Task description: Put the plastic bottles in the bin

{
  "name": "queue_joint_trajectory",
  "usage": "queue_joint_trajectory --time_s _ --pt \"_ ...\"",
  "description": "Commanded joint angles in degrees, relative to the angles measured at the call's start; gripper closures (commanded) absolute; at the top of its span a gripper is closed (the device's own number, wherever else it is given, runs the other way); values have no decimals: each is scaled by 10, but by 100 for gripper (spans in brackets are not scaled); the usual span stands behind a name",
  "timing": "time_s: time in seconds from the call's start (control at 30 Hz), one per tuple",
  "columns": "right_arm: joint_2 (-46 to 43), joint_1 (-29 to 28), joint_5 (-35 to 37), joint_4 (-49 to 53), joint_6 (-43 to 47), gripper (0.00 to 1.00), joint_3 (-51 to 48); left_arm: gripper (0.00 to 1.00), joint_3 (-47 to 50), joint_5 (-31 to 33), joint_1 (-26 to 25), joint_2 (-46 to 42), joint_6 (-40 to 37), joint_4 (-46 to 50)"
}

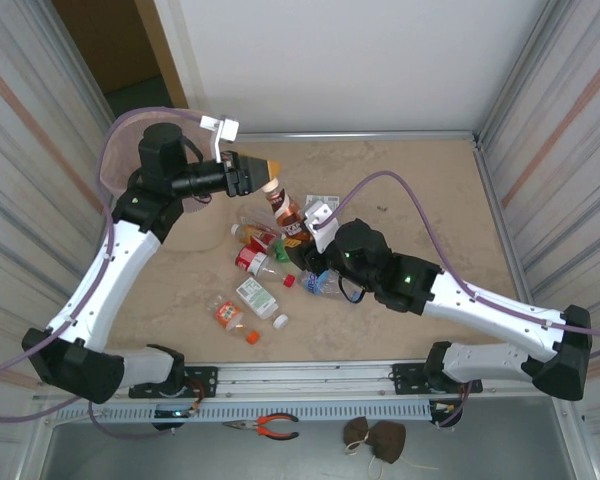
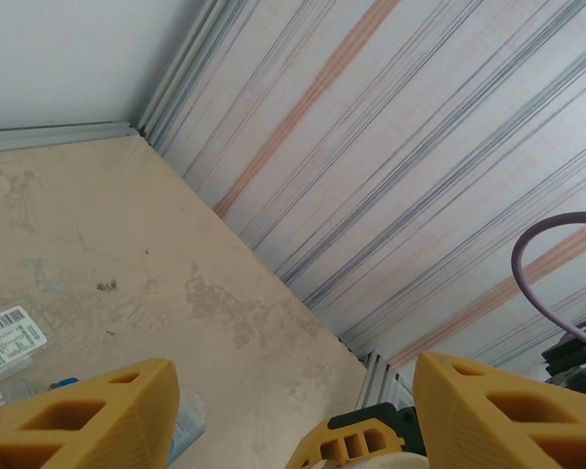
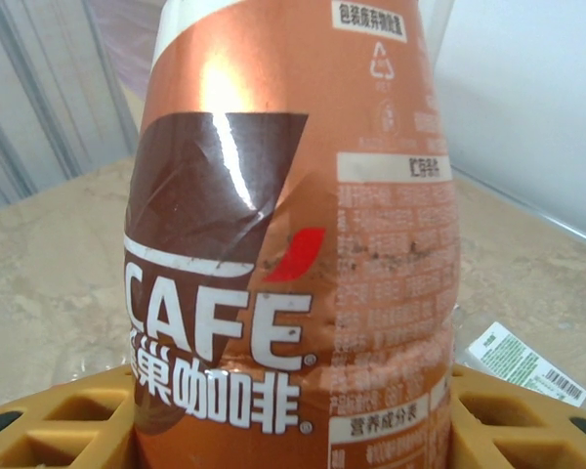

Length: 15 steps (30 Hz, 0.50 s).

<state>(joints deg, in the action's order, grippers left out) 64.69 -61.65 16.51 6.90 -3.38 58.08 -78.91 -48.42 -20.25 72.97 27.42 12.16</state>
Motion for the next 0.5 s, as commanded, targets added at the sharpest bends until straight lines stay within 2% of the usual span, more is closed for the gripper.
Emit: queue_joint_trajectory --time_s 0.0,0.23,0.47 --pt "-2 13 13 -26 8 58 26 36 -18 -15 -7 -9 -26 7" --pt "3 35 -11 -18 -1 58 32 36 -29 -26 -19 -10 -45 8" --pt "6 42 -34 -16 8 58 40 41 -44 -26 -30 2 -58 24"
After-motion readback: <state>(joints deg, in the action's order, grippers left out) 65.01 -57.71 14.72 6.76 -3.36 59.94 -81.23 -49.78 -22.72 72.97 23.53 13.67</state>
